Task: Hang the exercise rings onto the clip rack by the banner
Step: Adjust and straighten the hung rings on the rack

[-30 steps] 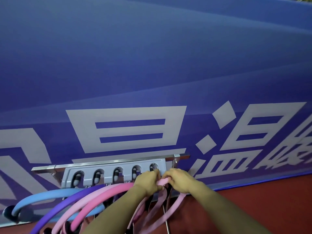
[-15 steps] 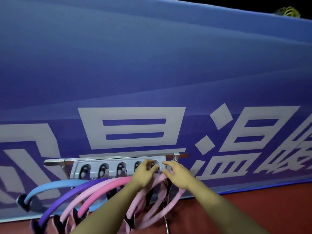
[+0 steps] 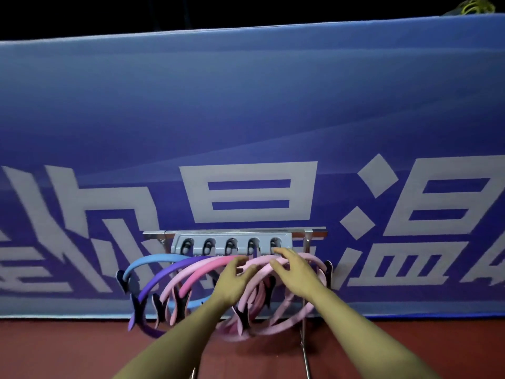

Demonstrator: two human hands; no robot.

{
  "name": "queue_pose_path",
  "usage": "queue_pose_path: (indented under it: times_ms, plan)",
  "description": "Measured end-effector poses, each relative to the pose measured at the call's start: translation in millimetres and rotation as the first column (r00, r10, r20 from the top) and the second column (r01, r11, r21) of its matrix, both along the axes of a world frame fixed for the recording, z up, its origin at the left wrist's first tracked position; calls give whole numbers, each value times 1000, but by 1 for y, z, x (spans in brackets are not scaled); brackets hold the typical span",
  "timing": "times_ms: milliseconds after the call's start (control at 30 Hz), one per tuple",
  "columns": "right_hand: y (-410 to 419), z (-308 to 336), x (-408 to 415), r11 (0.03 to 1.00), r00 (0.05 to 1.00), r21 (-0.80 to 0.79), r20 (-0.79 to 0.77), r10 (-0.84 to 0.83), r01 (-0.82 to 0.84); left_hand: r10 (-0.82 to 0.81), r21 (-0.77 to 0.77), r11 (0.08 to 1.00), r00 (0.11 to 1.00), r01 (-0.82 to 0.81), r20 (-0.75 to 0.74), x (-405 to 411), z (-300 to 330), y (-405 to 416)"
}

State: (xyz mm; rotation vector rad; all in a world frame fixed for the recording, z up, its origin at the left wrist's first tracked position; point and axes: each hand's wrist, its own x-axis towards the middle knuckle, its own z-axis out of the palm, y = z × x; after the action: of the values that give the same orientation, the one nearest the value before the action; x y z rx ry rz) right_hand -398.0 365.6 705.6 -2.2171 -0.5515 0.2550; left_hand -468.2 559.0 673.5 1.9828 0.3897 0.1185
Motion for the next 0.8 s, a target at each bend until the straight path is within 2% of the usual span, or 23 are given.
queue_pose_path:
  times_ms: [133, 333, 600, 800]
  plan:
    - [21, 1, -23, 997, 998, 63, 16, 53, -54, 54, 40, 998, 997, -56, 56, -38, 9, 11]
    - [56, 5, -46, 986, 990, 102, 54, 128, -133, 134, 46, 990, 989, -137, 59, -65, 18, 47]
    - [114, -4, -37, 978, 975, 1, 68, 210, -211, 200, 41, 979, 979, -202, 43, -71, 4, 115]
    - [184, -19, -23, 975, 972, -84, 91, 215, -208, 205, 9, 979, 979, -205, -7, -57, -16, 189]
